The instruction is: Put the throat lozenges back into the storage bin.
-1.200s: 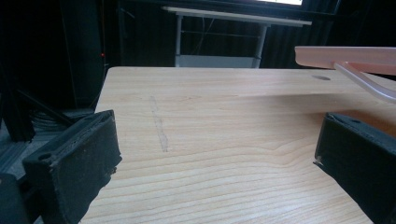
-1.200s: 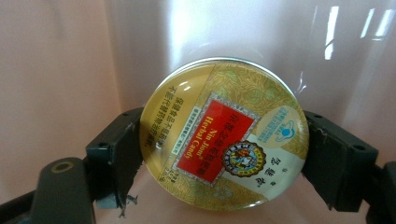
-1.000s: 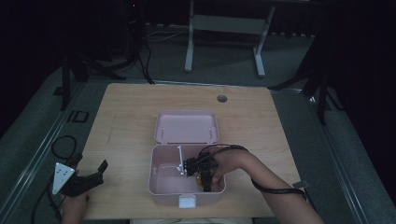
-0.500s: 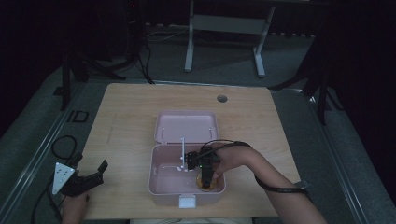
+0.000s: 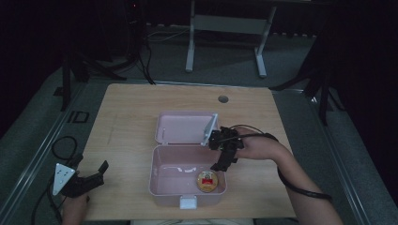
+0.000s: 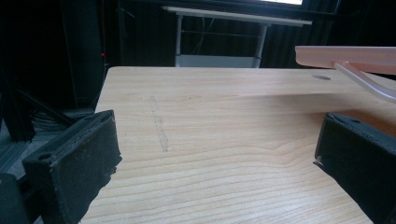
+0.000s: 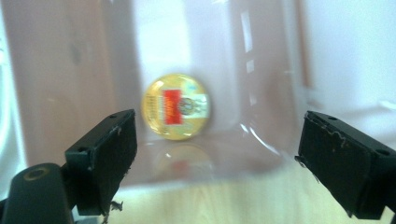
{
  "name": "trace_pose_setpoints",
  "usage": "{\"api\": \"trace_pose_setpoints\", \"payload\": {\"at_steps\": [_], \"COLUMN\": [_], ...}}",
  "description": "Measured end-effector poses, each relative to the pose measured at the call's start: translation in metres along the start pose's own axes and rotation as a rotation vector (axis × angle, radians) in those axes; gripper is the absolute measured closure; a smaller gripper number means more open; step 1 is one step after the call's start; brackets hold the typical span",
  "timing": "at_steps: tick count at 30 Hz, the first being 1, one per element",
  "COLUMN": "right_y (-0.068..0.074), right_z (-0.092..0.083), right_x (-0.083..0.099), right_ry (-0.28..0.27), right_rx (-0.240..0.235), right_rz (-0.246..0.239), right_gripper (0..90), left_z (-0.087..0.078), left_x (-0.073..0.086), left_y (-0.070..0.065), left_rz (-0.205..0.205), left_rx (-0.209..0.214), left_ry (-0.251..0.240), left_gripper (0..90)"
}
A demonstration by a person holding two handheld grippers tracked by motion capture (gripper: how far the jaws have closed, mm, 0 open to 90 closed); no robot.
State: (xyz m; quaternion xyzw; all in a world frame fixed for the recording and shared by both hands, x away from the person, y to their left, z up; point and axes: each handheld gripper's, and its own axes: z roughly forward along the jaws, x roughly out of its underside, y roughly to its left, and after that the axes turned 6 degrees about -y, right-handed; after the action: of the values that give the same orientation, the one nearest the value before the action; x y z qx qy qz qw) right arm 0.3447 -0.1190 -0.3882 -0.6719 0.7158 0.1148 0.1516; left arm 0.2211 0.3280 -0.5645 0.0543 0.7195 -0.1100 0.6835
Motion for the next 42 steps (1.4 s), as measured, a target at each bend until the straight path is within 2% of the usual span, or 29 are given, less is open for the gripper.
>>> {"api": "trace_pose_setpoints", "payload": {"at_steps": [3, 8, 12, 18, 22, 23, 25, 30, 33, 36, 38, 40, 41, 42], "right_y": [-0.006, -0.013, -0.019, -0.028, -0.036, -0.036, -0.04, -0.042, -0.042, -0.041, -0.04, -0.04, -0.04, -0.039], "right_z": [-0.011, -0.013, -0.005, 0.02, 0.034, 0.034, 0.042, 0.051, 0.058, 0.066, 0.07, 0.071, 0.072, 0.073], "right_x": [0.02, 0.052, 0.079, 0.12, 0.147, 0.147, 0.165, 0.192, 0.205, 0.217, 0.225, 0.228, 0.232, 0.239], "right_ry": [-0.04, -0.067, -0.107, -0.165, -0.216, -0.216, -0.255, -0.337, -0.348, -0.337, -0.342, -0.341, -0.348, -0.363], "right_rx": [0.024, 0.051, 0.081, 0.147, 0.197, 0.197, 0.268, 0.376, 0.435, 0.463, 0.488, 0.5, 0.517, 0.573], "right_rz": [0.043, 0.101, 0.157, 0.259, 0.35, 0.35, 0.406, 0.481, 0.515, 0.536, 0.57, 0.577, 0.59, 0.627], "right_gripper": [11.5, 11.5, 11.5, 11.6, 11.6, 11.6, 11.6, 11.5, 11.5, 11.5, 11.4, 11.4, 11.5, 11.5], "left_z": [0.0, 0.0, 0.0, 0.0, 0.0, 0.0, 0.0, 0.0, 0.0, 0.0, 0.0, 0.0, 0.0, 0.0], "left_x": [0.0, 0.0, 0.0, 0.0, 0.0, 0.0, 0.0, 0.0, 0.0, 0.0, 0.0, 0.0, 0.0, 0.0], "left_y": [0.0, 0.0, 0.0, 0.0, 0.0, 0.0, 0.0, 0.0, 0.0, 0.0, 0.0, 0.0, 0.0, 0.0], "left_rz": [0.0, 0.002, 0.004, 0.003, 0.003, 0.003, 0.003, 0.002, 0.003, 0.003, 0.003, 0.002, 0.002, 0.002], "left_rx": [0.0, -0.001, -0.001, -0.001, -0.001, -0.001, -0.001, -0.002, -0.002, -0.002, -0.003, -0.003, -0.003, -0.003], "left_ry": [0.001, 0.002, 0.003, 0.003, 0.003, 0.003, 0.003, 0.002, 0.004, 0.003, 0.003, 0.004, 0.004, 0.004], "left_gripper": [0.3, 0.4, 0.4, 0.4, 0.4, 0.4, 0.4, 0.4, 0.4, 0.4, 0.4, 0.4, 0.4, 0.4]}}
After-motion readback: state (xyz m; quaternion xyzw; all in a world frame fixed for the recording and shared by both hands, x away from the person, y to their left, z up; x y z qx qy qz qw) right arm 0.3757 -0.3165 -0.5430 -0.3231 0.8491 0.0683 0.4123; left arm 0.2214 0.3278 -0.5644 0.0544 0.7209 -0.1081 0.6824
